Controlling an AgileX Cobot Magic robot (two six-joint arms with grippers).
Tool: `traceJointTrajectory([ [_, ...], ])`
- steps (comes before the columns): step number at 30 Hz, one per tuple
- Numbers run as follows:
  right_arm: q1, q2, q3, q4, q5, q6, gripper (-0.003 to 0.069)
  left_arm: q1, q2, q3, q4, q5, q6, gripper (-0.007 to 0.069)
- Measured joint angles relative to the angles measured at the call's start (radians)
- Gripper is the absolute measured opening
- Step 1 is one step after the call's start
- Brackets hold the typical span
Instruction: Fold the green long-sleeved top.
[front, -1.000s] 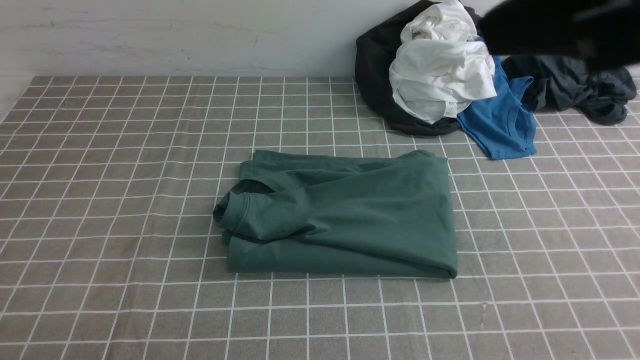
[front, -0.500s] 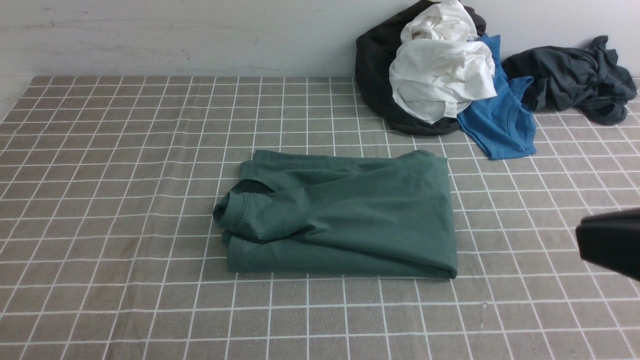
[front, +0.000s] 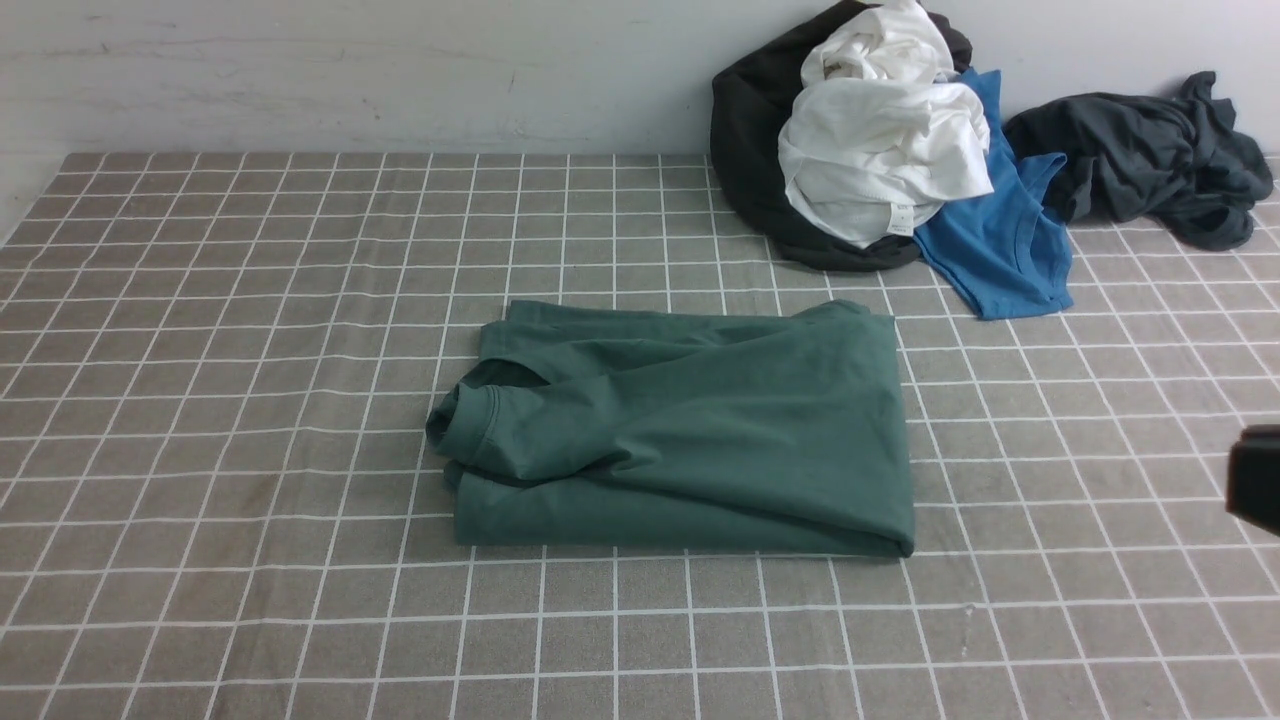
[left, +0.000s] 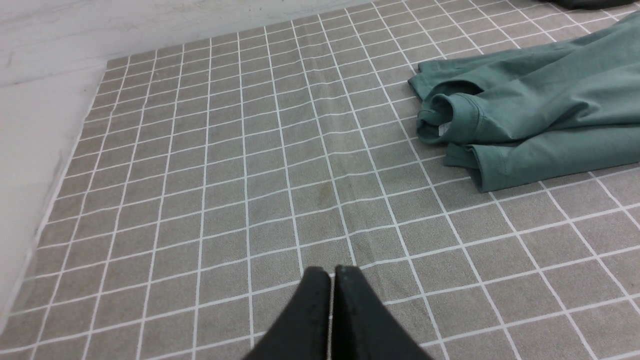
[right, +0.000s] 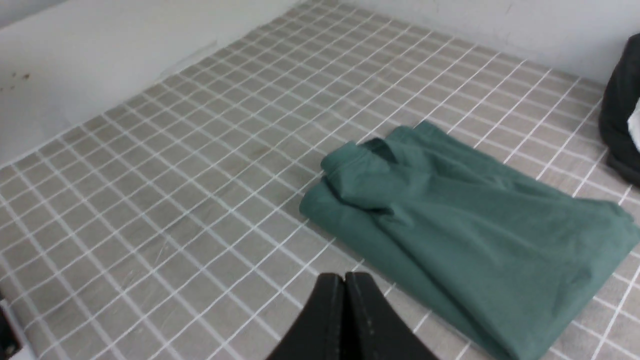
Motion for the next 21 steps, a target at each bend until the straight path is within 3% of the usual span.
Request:
traceJointTrajectory([
  [5, -0.090, -0.159, 0.331, -0.074, -0.362, 0.028, -0.0014, 0.000, 0.000, 0.000, 0.000, 0.000, 0.000, -0.0007],
  [6, -0.096, -0.168, 0.331, -0.078, -0.374, 0.031, -0.0014, 0.000, 0.000, 0.000, 0.000, 0.000, 0.000, -0.0007],
  [9, -0.232, -0.328, 0.565, -0.185, -0.511, 0.139, -0.0014, 0.000, 0.000, 0.000, 0.000, 0.000, 0.000, -0.0007],
  [10, -0.241, -0.349, 0.587, -0.193, -0.518, 0.147, -0.0014, 0.000, 0.000, 0.000, 0.000, 0.000, 0.000, -0.0007],
  [12, -0.359, -0.481, 0.691, -0.283, -0.512, 0.257, -0.0014, 0.000, 0.000, 0.000, 0.000, 0.000, 0.000, -0.0007],
  [17, -0.553, -0.593, 0.783, -0.360, -0.385, 0.390, -0.0014, 0.000, 0.000, 0.000, 0.000, -0.002, 0.000, -0.0007],
  [21, -0.606, -0.596, 0.825, -0.372, -0.376, 0.386, -0.0014, 0.000, 0.000, 0.000, 0.000, -0.002, 0.000, -0.0007],
])
